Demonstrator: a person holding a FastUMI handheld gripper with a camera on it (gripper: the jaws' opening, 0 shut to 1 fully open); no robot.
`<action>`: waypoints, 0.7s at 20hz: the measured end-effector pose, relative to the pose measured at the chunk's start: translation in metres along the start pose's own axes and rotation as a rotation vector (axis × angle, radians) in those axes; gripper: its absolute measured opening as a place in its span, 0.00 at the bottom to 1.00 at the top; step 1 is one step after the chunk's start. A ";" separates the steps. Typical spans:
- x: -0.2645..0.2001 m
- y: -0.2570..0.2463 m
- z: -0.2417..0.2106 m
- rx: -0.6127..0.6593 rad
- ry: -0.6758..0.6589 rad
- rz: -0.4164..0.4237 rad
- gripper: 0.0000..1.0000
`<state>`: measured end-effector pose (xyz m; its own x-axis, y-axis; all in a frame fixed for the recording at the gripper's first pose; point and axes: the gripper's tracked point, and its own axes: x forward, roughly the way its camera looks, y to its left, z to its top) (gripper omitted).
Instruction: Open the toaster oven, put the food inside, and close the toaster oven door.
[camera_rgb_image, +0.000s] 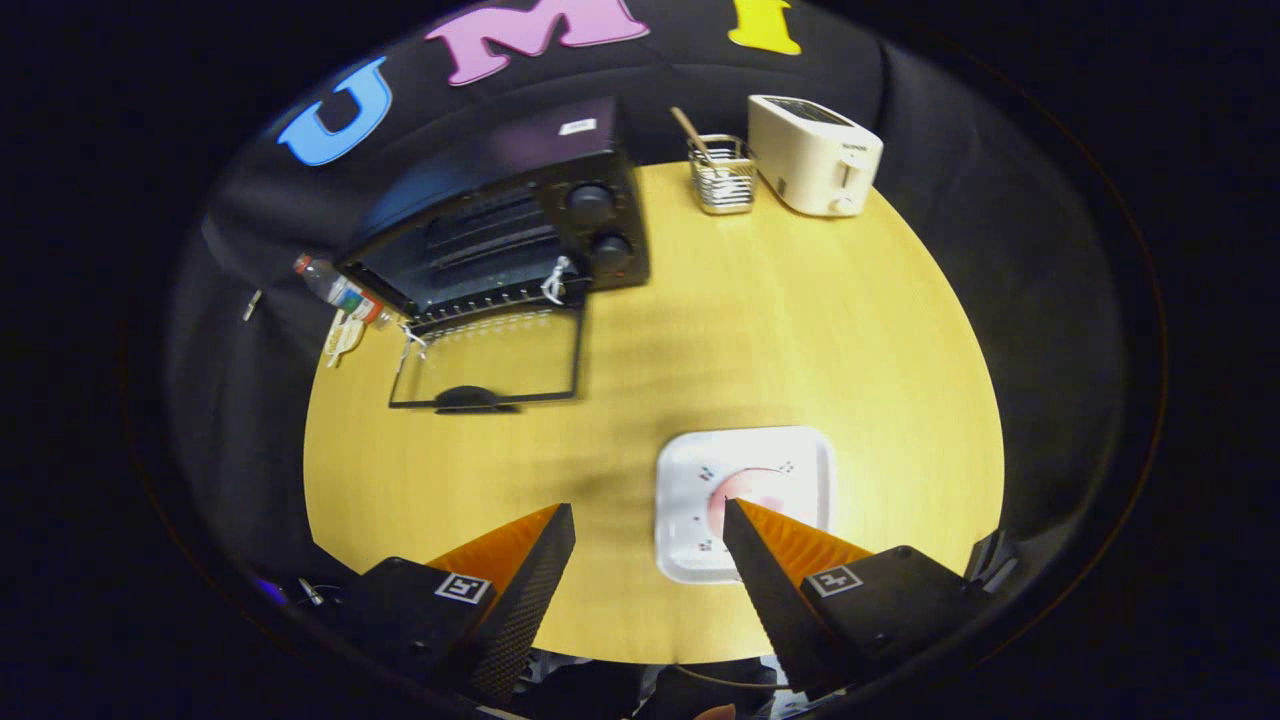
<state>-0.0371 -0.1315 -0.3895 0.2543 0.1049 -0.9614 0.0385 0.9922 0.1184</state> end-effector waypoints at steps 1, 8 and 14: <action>0.004 -0.019 -0.002 0.011 0.026 -0.007 0.98; 0.053 -0.124 -0.022 0.008 0.167 -0.062 0.99; 0.093 -0.142 -0.036 0.004 0.239 -0.061 0.45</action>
<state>-0.0538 -0.2606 -0.5053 0.0155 0.0579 -0.9982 0.0508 0.9970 0.0586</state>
